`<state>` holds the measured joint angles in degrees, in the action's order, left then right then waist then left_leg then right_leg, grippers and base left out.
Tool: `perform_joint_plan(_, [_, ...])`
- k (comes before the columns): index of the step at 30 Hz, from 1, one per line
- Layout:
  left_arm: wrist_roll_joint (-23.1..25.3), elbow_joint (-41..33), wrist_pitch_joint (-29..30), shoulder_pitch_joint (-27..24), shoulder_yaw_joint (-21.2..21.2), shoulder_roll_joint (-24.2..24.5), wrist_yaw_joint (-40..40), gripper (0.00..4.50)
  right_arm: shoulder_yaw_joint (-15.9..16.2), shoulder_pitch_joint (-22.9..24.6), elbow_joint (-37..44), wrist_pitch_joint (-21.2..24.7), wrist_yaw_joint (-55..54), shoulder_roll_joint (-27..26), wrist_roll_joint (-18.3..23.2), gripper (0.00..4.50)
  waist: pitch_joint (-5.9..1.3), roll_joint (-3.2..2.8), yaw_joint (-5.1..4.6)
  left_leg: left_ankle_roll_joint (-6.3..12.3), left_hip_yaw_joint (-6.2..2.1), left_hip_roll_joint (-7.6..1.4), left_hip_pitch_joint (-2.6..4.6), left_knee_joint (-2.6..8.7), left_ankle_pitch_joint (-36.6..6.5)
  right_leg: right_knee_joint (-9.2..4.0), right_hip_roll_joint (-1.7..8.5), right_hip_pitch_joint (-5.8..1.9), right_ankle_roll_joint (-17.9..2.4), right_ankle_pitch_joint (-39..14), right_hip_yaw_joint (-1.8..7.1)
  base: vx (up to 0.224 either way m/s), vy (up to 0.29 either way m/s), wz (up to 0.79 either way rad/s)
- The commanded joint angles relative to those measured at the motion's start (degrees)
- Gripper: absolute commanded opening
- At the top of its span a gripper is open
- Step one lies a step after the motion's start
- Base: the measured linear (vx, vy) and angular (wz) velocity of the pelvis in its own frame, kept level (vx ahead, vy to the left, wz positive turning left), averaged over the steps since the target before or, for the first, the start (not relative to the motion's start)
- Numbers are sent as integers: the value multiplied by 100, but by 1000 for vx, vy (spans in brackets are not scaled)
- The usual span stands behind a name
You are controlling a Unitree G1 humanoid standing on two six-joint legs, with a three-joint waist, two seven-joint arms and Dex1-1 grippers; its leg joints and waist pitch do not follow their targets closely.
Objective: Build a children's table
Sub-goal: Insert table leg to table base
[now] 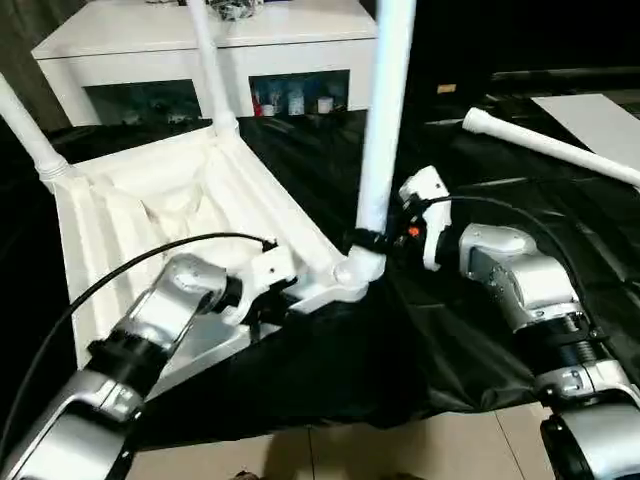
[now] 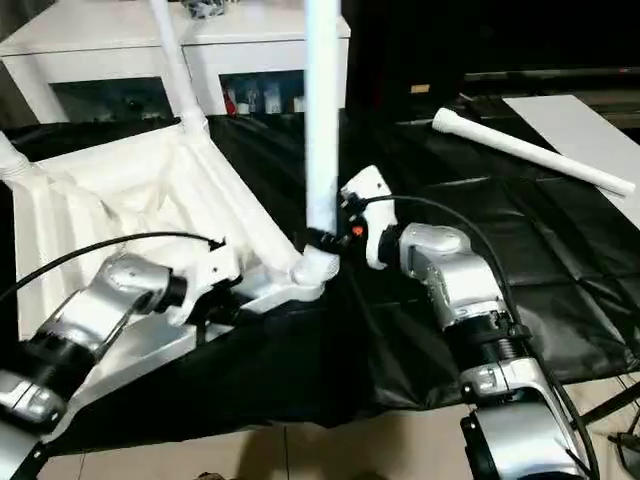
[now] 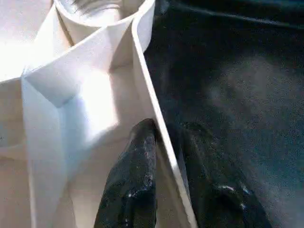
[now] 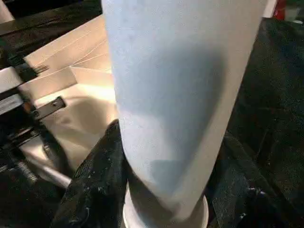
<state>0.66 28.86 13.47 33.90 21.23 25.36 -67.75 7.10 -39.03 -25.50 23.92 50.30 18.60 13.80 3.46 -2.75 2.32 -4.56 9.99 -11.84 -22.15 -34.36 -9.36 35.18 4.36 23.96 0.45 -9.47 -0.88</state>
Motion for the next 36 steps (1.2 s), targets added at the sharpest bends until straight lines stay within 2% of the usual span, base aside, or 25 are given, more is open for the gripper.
perform_joint_plan(1, [-150, -184, -18, -83, 9, -16, -134, 67, -63, -171, -37, -92, 6, -45, -9, 186, -472, 13, 39, 74, 23, -27, 123, 374, -1386, -342, 191, -312, -1539, -771, 68, 0, 0, 0])
perform_joint_plan(4, [-124, -200, -7, -99, -8, -28, -98, 67, 16, -154, -45, -51, 110, -89, 24, 186, -467, 36, 58, 92, 31, -24, 120, 374, -1370, -349, 196, -310, -1512, -842, 72, 0, 0, 0])
perform_joint_plan(12, [-56, -146, -26, -92, -68, -48, 8, 67, 252, -22, 83, 86, 367, -125, -2, 186, -463, 28, 89, 71, 28, -28, 120, 383, -1375, -358, 200, -298, -1443, -936, 77, 0, 0, 0])
perform_joint_plan(36, [-64, -144, -37, -74, -118, -18, -4, 65, 291, -5, -522, -209, 448, -161, -246, 186, -458, 31, 77, 59, 24, -24, 112, 387, -1428, -367, 200, -296, -1419, -1066, 74, 0, 0, 0])
